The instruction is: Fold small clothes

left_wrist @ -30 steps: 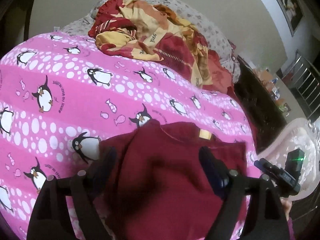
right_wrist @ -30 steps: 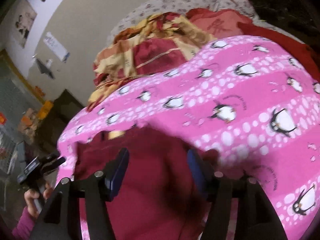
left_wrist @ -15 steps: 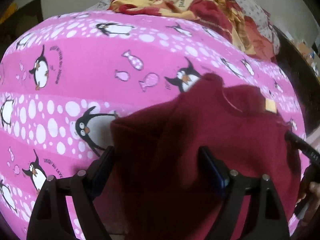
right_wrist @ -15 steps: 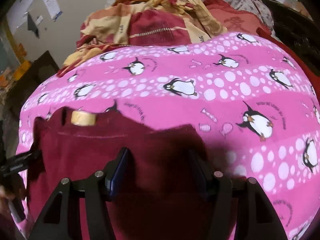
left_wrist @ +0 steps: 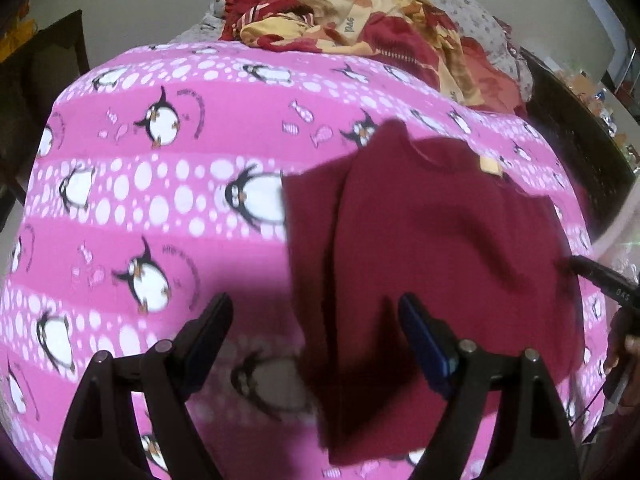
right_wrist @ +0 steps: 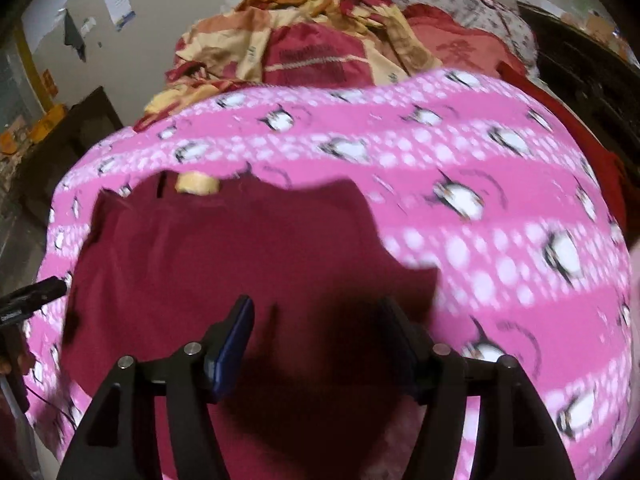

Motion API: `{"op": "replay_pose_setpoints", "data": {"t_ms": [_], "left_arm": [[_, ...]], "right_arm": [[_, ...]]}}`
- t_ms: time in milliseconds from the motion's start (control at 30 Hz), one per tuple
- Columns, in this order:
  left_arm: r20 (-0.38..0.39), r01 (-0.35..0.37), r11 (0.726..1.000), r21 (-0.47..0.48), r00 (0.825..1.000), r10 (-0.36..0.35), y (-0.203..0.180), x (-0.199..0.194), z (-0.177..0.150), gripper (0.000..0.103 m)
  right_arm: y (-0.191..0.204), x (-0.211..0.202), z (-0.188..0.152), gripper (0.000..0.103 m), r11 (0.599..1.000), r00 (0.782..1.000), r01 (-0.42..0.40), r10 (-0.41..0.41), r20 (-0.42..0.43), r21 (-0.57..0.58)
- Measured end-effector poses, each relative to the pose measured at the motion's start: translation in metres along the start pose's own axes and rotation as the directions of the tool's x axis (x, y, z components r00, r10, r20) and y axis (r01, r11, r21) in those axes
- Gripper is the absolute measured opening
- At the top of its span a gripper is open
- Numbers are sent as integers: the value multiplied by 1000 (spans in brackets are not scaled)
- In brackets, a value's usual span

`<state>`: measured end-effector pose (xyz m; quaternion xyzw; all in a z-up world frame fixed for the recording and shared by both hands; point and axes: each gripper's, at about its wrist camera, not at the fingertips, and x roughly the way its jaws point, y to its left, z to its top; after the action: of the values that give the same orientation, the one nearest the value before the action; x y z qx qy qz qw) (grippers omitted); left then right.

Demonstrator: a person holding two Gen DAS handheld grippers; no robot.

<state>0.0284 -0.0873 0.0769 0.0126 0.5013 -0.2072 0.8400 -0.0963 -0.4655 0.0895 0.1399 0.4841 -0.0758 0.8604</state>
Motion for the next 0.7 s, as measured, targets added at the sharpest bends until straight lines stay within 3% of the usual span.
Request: {"op": "replay_pose_setpoints", "data": {"t_ms": [200,367,433,500,567,700], "left_arm": [[-39,-29,998,63,999,31,-16,11,-22,83],[-66,-35,998,60,997,39,-17,18,-38,83],[-69,-36,998,43,997,39,-15,20,-41,83],[-71,-32,999,25,997,34,-13,20,-43,83],[-72,-33,999,21,997,35,-13,18,-44,83],[-72,-38,999,33,997,40,-14,19,-47,83]], "right_arm": [[-14,-9,-29,69,996,998,-58,60,-20,73],[-8,-16,-47,69,991,993,-115,117,-25,65],[-2,-11,-52,59,994,993,-108,109,-54,21],[-1,-11,-55,22,998,997,-63,62,-55,-15],[-7,-18,-55,15,997,996,-80,79,-46,-4],[-20,-24,-57,10,1000,999,-26,26,-28,-3]]}}
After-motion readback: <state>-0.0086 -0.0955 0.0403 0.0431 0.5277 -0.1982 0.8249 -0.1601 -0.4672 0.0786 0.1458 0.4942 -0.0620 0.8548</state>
